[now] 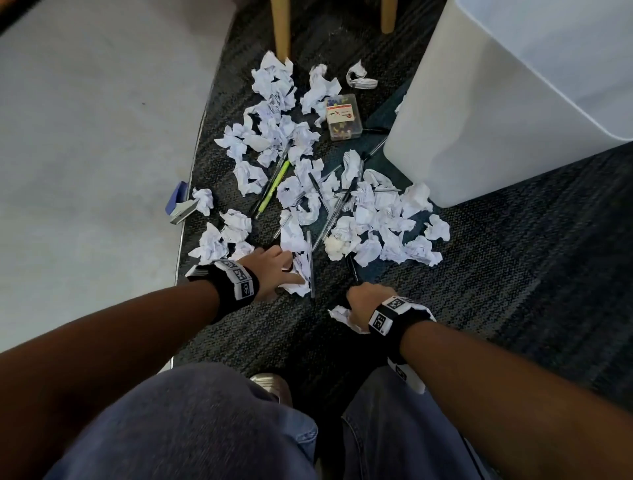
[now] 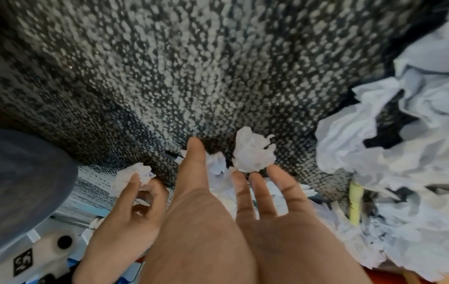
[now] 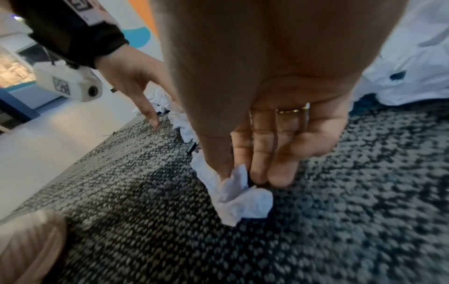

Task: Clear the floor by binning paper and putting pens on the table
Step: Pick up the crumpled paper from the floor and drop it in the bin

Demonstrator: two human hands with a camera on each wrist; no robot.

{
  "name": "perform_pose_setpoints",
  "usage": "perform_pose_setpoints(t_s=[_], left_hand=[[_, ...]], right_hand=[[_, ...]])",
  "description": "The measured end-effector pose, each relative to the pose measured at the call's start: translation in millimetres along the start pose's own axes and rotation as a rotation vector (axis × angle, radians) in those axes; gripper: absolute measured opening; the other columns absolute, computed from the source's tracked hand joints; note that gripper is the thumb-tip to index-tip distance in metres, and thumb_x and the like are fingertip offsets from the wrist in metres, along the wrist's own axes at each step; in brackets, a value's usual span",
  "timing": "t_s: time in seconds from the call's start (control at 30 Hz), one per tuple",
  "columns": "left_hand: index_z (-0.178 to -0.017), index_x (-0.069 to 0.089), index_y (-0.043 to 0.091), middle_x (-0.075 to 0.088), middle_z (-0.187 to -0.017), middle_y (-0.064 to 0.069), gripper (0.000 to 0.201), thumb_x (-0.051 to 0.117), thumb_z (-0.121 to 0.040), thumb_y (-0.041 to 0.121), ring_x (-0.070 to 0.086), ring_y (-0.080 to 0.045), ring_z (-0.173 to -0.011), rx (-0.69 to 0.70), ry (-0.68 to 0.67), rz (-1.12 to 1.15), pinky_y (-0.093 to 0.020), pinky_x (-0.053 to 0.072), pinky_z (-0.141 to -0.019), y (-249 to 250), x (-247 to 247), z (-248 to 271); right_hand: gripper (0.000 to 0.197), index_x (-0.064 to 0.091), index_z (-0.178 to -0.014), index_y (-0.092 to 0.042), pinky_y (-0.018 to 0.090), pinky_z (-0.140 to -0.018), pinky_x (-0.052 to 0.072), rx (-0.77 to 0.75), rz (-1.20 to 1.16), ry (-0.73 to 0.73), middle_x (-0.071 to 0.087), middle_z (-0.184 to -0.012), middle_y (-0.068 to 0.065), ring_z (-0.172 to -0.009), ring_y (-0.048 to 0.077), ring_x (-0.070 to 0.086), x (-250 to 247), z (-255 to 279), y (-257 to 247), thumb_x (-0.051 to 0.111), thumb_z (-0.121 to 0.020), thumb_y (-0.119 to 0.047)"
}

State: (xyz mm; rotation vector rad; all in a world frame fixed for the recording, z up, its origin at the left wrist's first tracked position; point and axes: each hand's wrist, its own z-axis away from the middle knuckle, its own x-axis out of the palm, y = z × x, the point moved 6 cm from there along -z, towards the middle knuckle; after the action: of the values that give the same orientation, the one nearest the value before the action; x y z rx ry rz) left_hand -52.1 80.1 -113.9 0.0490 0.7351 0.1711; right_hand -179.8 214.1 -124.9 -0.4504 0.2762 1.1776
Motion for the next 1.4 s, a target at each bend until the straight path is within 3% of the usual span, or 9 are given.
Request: perform_pose_setpoints(t_s=[0.17,0.33,0.57,0.73,0.93,1.13,1.2,1.27,1.4], left_hand=[[-0.146,0.019,0.044,0.022,-0.149,-0.008,0.070,0.061,-0.090,0.034,0.024,-0.032,-0.134,-0.008,0.003,-0.040,-0.046,0.033,-0.100,6.0,5.8,-7.0],[-0.143,0.030,0.033,0.042,-0.139,-0.003,0.054,0.053,-0.094,0.030,0.039,-0.027,-0.124,-0.072,0.033,-0.059,-0.043,0.030,-0.095,12.9,2.8,-15.1],[-0.132,0.045,0.029,0.059,-0.123,0.002,0.035,0.038,-0.100,0.042,0.052,-0.025,-0.112,-0.075,0.119,0.055,-0.041,0.032,-0.094,6.2,-17.9,-12.3],[-0.130,0.047,0.023,0.053,-0.120,-0.003,0.041,0.034,-0.099,0.048,0.051,-0.026,-0.113,-0.043,0.186,0.167,-0.037,0.039,-0.092,-9.0,-63.4,-0.5],[-0.127,0.050,0.019,0.058,-0.115,-0.005,0.039,0.047,-0.096,0.044,0.053,-0.021,-0.092,-0.158,0.252,0.473,-0.029,0.042,-0.078,-40.4,-138.0,20.6],[-0.106,0.058,0.020,0.048,-0.070,0.010,0.028,0.062,-0.088,0.042,0.049,-0.016,-0.067,-0.190,0.607,0.634,-0.028,0.035,-0.062,-59.9,-233.9,53.3],[-0.108,0.058,0.020,0.048,-0.070,0.008,0.027,0.062,-0.088,0.038,0.049,-0.016,-0.066,-0.167,0.734,0.671,-0.028,0.036,-0.063,-61.3,-266.5,63.1],[-0.115,0.056,0.026,0.049,-0.070,0.010,0.028,0.062,-0.089,0.036,0.048,-0.013,-0.064,-0.154,0.832,0.700,-0.026,0.034,-0.063,-61.9,-296.7,70.7],[-0.122,0.055,0.033,0.066,-0.106,0.011,0.032,0.060,-0.091,0.031,0.060,-0.014,-0.091,-0.037,0.957,0.721,-0.021,0.041,-0.077,-53.9,-348.2,73.0]], right_hand=[[0.022,0.046,-0.095,-0.016,0.036,-0.063,0.042,0.028,-0.079,0.061,0.045,-0.074,0.002,-0.059,0.020,0.044,-11.7,-1.2,9.6,0.054,-0.094,-0.037],[0.028,0.049,-0.104,-0.015,0.035,-0.063,0.046,0.046,-0.205,0.138,0.054,-0.086,0.007,-0.072,0.027,0.053,-30.0,4.3,14.5,0.056,-0.092,-0.039],[0.015,0.044,-0.096,-0.022,0.030,-0.061,0.039,0.036,-0.379,0.313,0.055,-0.079,0.002,-0.073,0.028,0.054,-49.8,9.9,13.2,0.055,-0.090,-0.031],[0.007,0.049,-0.095,-0.017,0.035,-0.068,0.046,0.053,-0.484,0.436,0.061,-0.086,0.011,-0.082,0.033,0.056,-84.2,19.6,21.3,0.047,-0.089,-0.021],[0.036,0.055,-0.129,-0.020,0.034,-0.082,0.051,0.047,-0.684,0.667,0.069,-0.097,0.010,-0.095,0.030,0.063,-136.8,53.6,35.6,0.051,-0.093,-0.023],[0.021,0.064,-0.112,-0.030,0.038,-0.082,0.057,-0.061,-0.927,1.001,0.073,-0.094,0.005,-0.080,0.017,0.067,-195.8,115.8,60.0,0.061,-0.091,-0.026],[0.022,0.070,-0.111,-0.032,0.040,-0.079,0.059,-0.082,-0.993,1.088,0.074,-0.090,-0.006,-0.073,0.010,0.067,-210.6,141.1,68.4,0.064,-0.091,-0.025],[0.024,0.073,-0.109,-0.033,0.037,-0.062,0.060,-0.121,-1.091,1.170,0.071,-0.080,-0.017,-0.059,0.010,0.064,-223.8,169.5,73.6,0.063,-0.092,-0.019],[0.034,0.076,-0.107,-0.025,0.030,-0.047,0.053,-0.219,-1.234,1.227,0.072,-0.101,-0.010,-0.054,0.034,0.066,-242.4,207.8,83.5,0.054,-0.094,-0.003]])
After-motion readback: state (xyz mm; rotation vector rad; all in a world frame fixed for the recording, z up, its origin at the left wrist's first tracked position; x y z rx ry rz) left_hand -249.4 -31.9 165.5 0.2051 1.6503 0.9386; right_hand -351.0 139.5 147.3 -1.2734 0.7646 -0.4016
